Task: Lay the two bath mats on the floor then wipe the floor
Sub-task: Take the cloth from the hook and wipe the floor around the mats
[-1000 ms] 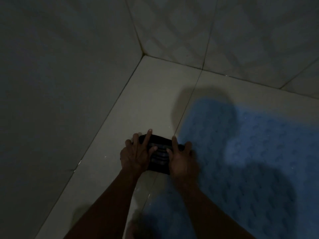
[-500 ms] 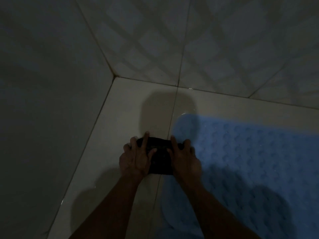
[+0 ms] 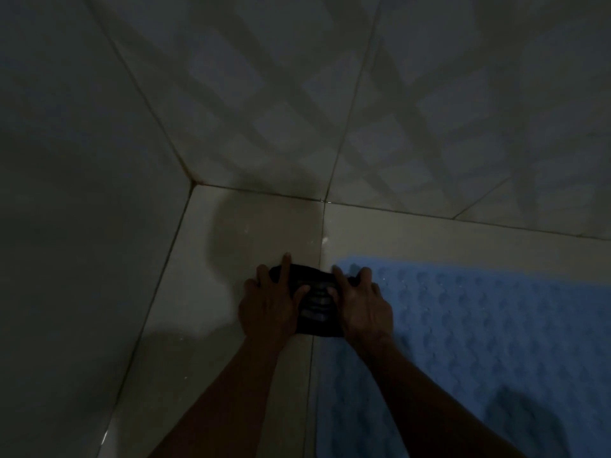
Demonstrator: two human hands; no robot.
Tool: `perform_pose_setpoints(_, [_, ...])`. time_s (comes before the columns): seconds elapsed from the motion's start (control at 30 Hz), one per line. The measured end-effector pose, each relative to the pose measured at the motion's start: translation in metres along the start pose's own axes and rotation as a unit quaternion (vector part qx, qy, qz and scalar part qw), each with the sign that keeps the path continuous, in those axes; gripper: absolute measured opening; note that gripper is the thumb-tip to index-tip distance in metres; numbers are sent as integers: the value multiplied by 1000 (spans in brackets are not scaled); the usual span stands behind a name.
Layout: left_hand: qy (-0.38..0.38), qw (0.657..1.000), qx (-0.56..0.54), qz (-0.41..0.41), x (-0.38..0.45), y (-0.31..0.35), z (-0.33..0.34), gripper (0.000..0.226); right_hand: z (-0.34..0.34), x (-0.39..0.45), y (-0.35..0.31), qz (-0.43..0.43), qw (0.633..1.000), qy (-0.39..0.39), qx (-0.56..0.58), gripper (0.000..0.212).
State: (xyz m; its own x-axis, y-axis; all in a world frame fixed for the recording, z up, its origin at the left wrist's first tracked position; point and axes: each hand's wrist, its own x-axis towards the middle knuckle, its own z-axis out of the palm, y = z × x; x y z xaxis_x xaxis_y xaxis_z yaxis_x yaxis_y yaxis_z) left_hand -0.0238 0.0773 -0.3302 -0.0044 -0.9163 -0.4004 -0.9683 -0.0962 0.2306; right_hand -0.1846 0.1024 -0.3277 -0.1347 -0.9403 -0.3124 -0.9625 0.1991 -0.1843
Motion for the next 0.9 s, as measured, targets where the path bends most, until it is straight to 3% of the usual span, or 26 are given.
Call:
perform_pose_setpoints(0.4, [51,998,40,-12,44,31,-9,77,-22,50,21,-40,999,31,16,52])
perform_pose_setpoints(0.53, [37,999,27,-25,61,47,-16,78,-29,73,31,-46,998,28,25,52])
perform_pose_setpoints(0.9, [74,993,94,-24,98,105,-21,70,-45,122,76,-55,992,77,77,49])
